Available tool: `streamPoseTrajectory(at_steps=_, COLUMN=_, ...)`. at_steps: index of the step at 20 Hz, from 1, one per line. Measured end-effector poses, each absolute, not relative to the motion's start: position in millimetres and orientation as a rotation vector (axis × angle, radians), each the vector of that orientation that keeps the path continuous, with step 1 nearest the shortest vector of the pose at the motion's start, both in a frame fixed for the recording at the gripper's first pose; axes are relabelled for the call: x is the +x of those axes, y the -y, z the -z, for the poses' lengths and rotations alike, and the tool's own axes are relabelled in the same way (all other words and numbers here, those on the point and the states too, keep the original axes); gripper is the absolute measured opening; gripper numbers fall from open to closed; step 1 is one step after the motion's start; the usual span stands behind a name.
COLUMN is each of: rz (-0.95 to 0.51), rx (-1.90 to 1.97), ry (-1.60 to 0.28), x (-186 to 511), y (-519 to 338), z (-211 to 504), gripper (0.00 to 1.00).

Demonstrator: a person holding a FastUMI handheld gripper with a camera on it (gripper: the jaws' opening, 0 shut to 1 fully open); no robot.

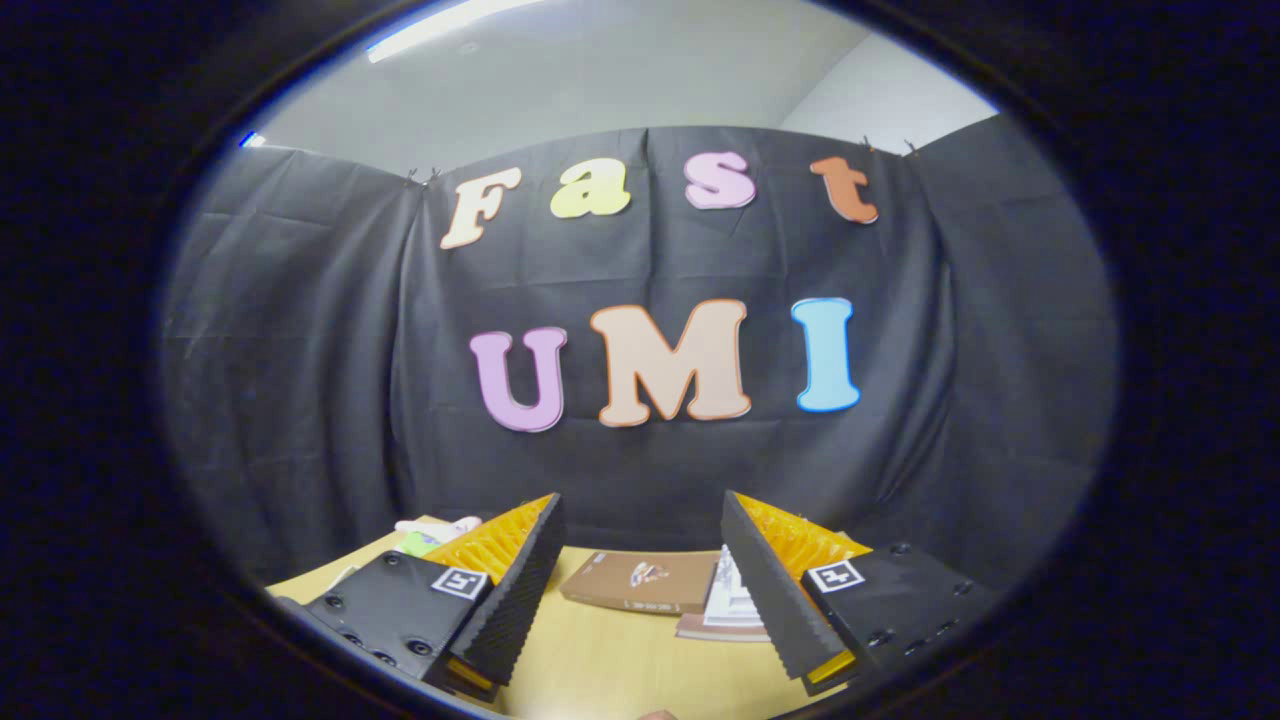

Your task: Open the storage box then place both shoes into the box .Put the left shoe in first, then the right shoe, with the right side of both shoes facing outward in a uniform manner.

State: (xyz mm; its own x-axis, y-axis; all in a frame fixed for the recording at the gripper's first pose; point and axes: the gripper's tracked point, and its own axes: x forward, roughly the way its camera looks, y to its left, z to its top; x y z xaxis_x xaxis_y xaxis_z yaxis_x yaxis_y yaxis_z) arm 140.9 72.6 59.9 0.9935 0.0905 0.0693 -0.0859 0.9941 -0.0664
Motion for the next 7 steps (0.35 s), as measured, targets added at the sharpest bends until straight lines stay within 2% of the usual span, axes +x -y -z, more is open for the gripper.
streamPoseTrajectory(at_steps=7, rz=-0.054, rx=-0.029, ry=0.105, x=133, y=-50, z=-70, gripper=1.00)
